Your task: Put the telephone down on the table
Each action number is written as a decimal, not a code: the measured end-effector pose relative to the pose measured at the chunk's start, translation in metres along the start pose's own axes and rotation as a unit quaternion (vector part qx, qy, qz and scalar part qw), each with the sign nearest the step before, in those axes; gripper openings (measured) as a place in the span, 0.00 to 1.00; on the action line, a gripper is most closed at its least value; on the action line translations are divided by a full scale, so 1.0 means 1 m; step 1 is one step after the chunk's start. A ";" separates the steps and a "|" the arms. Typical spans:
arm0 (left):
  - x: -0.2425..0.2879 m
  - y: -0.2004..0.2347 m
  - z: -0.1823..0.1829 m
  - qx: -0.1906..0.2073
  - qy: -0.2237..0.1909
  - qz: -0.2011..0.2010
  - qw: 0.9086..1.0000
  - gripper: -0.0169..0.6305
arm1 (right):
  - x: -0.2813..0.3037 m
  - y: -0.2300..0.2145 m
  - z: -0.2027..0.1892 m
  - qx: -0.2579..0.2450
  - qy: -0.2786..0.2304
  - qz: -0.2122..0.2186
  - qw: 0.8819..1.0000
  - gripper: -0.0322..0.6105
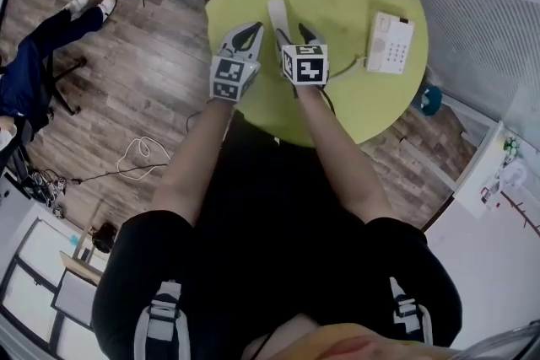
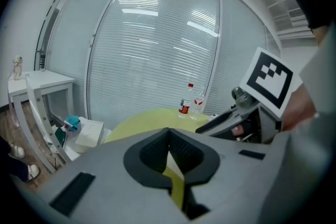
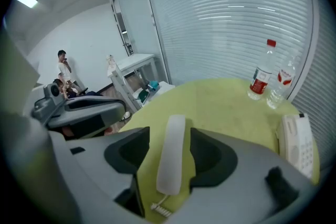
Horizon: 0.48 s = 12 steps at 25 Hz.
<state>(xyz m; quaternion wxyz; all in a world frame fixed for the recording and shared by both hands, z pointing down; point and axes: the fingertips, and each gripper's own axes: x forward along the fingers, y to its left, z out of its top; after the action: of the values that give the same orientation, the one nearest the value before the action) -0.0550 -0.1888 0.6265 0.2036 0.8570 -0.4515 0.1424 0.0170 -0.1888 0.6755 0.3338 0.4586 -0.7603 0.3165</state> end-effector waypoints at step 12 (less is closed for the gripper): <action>-0.038 -0.128 0.079 0.063 -0.046 -0.060 0.995 0.04 | -0.161 -0.041 0.006 -0.026 -0.101 0.053 0.993 0.43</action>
<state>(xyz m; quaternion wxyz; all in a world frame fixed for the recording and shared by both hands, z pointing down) 0.0351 -0.1338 0.5130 0.1367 0.8991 -0.3985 0.1188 0.1101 -0.1310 0.5509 0.2499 0.4385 -0.8214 0.2656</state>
